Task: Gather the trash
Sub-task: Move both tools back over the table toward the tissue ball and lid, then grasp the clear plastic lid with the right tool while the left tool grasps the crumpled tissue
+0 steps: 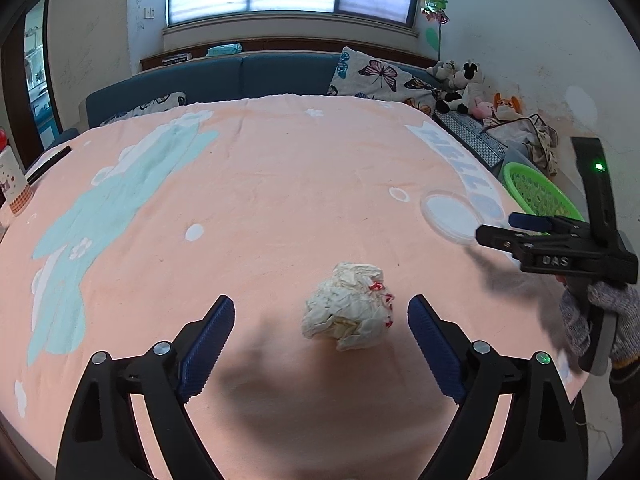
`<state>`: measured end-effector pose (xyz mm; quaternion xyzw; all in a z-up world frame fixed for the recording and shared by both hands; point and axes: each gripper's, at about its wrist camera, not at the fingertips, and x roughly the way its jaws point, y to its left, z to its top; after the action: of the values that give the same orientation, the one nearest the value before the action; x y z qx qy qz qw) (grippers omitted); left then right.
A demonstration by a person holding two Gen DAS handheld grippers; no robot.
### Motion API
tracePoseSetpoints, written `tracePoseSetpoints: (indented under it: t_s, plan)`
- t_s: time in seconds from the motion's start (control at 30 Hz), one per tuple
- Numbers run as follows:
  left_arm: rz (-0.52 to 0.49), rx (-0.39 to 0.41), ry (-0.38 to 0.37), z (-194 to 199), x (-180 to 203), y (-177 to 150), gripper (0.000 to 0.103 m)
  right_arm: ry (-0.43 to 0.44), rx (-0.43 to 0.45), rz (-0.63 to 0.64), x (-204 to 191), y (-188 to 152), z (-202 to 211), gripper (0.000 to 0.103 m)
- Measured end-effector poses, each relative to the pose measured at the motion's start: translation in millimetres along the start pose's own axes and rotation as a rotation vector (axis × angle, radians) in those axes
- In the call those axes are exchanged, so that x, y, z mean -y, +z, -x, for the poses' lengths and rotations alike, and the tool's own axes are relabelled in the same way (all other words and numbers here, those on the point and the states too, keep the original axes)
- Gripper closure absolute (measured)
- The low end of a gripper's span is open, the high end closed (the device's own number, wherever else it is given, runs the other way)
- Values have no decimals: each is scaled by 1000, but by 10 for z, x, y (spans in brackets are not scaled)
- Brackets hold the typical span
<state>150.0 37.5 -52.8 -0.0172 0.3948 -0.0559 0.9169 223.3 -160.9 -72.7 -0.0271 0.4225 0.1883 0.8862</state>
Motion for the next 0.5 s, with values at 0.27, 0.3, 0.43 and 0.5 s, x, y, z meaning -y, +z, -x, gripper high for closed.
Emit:
tracePoseSetpoints:
  t_s: [0.27,0.3,0.43,0.5]
  plan:
    - [4,-7,0,-31,-78,-24,17,-12,-31,17,-43,65,-207,8]
    - [3,-9,-1,-39,-83,-30,17,-12,-33,20,-52,75,-225,8]
    - [-1,-18,-7,-74,-75,-32,17,-17,-37,31,-70,112,-275,7]
    - [-8,-22,-10,-86,-56,-36,17,-21,-41,35,-79,121,-303,7]
